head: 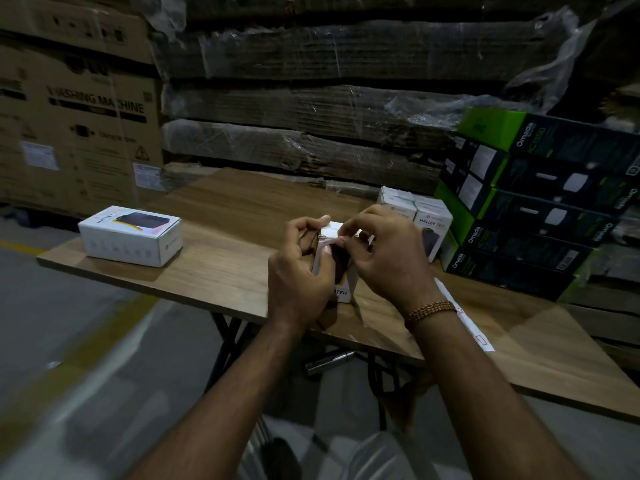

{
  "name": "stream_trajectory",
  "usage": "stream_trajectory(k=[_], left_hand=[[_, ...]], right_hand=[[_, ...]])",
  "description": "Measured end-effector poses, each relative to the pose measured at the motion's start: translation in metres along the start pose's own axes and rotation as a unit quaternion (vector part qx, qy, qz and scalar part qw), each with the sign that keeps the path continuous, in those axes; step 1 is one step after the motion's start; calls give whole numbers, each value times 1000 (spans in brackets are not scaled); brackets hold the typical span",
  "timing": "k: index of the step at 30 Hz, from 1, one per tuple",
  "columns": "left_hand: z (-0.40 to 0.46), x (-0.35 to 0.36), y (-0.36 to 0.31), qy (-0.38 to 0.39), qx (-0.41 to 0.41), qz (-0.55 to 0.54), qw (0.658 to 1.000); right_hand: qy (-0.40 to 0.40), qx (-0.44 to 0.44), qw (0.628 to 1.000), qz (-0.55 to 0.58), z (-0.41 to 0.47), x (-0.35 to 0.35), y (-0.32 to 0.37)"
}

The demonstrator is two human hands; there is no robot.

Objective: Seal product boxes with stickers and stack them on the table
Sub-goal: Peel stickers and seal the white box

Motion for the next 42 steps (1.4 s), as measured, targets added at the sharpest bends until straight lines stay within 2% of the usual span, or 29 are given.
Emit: stream_trajectory(k=[3,10,15,21,31,34,37,42], left_hand=[[0,0,-1,0,5,0,1000],[-2,0,-3,1,6,1,1000],[-2,0,-4,-1,10,-3,1000],[-2,0,-3,-3,13,-3,1000],[-2,0,-3,4,2,-4,1000],[-3,-1,-4,3,5,-3,1000],[-3,0,-3,0,8,-1,1000],[-2,1,0,0,9,1,1000]], right_hand=[[16,-3,1000,-14,1,0,2],[-33,-14,999,-25,-9,3,3],[-32,-17,998,-53,-14,7,1],[-64,27,996,54,-16,4,-2],[-47,-29,996,-76,-16,12,4],[-53,-4,998,-36,-18,10,2],[-93,23,995,34,-17,6,0],[-106,-19,992,-58,-19,13,4]])
Point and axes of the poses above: each hand's wrist, its own z-axis towards the middle knuckle, its own x-axis out of the palm, y = z × x, the point moved 4 cm from there along z, towards the middle knuckle, and after that the axes turned 4 degrees about -y, right-handed, at the moved point
